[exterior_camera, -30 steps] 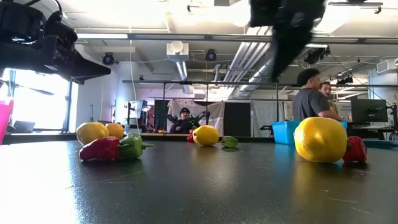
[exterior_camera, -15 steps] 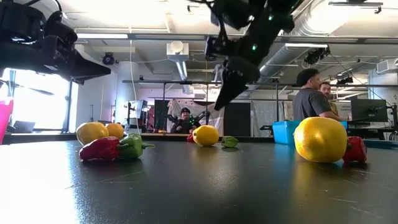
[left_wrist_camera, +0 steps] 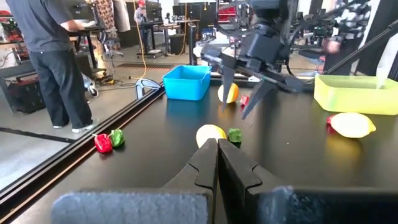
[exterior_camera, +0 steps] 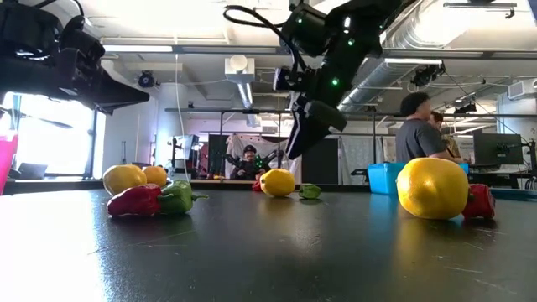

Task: Sort produce into baskets
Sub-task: Put the yellow lemon into the blue bin

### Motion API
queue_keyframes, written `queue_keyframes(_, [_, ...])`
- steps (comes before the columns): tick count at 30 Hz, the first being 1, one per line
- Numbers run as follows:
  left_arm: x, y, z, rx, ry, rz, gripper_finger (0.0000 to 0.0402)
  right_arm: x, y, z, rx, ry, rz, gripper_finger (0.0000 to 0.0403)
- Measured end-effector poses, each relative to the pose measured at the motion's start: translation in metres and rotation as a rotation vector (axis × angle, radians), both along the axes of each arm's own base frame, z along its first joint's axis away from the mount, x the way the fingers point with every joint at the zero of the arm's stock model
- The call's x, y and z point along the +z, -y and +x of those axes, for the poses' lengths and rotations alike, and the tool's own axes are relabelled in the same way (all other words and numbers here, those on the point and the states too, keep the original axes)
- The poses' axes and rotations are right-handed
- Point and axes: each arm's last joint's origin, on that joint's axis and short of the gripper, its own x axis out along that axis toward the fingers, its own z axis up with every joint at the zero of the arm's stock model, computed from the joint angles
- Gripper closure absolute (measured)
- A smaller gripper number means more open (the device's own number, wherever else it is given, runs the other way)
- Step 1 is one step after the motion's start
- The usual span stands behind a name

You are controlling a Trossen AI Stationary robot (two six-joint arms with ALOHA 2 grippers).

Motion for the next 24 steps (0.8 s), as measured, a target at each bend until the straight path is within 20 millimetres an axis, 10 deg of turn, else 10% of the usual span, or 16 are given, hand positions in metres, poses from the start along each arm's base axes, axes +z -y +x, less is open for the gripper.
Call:
queue_keyframes(12, [0.0, 0.0, 0.0, 0.002, -0.003, -0.005, 0.0401, 0.008, 0.014, 0.038, 0.093, -0.205, -0.023, 0.0104])
queue_keyframes(24, [0.0, 0.0, 0.0, 0.003, 0.001, -0.018, 0.0401, -0.014, 0.032, 0.045, 0.265, -0.336, -0.061, 0.01])
